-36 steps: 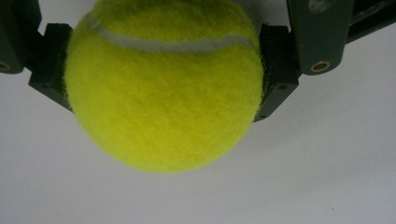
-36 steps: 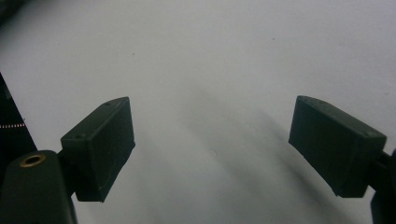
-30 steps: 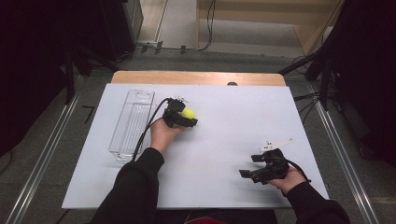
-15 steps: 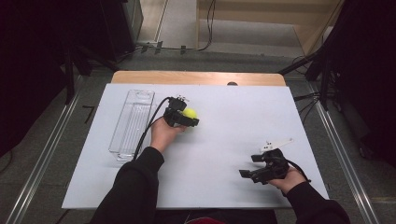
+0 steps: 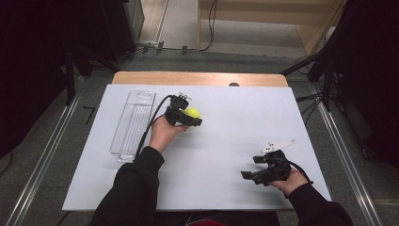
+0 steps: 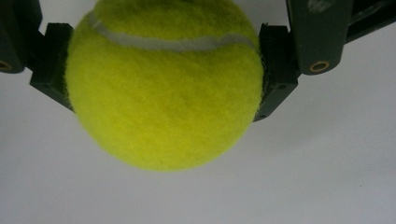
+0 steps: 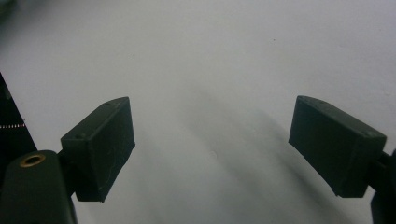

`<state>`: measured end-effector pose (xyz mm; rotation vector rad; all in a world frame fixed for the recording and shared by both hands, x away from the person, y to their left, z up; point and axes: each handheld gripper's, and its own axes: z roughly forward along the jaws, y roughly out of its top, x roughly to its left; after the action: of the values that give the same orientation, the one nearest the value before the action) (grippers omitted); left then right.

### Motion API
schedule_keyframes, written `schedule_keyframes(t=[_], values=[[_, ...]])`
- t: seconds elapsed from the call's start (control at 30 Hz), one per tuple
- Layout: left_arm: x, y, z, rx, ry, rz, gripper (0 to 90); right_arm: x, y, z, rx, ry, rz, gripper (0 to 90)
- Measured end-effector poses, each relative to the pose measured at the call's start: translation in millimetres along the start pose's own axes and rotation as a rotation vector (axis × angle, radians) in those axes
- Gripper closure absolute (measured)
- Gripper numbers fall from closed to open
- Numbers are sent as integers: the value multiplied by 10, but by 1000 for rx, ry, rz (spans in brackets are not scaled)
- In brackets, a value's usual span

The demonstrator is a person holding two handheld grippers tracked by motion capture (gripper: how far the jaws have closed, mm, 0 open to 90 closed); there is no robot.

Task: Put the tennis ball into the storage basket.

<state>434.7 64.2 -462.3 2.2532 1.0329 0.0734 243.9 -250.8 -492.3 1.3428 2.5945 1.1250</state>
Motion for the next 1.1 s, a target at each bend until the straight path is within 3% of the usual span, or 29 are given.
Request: schedule_keyframes(t=[0.53, 1.1], values=[[-108, 105, -211, 24, -24, 41, 264, 4, 2, -1, -2, 0, 1, 123], [-166, 173, -450, 53, -68, 43, 264, 6, 1, -4, -2, 1, 0, 123]])
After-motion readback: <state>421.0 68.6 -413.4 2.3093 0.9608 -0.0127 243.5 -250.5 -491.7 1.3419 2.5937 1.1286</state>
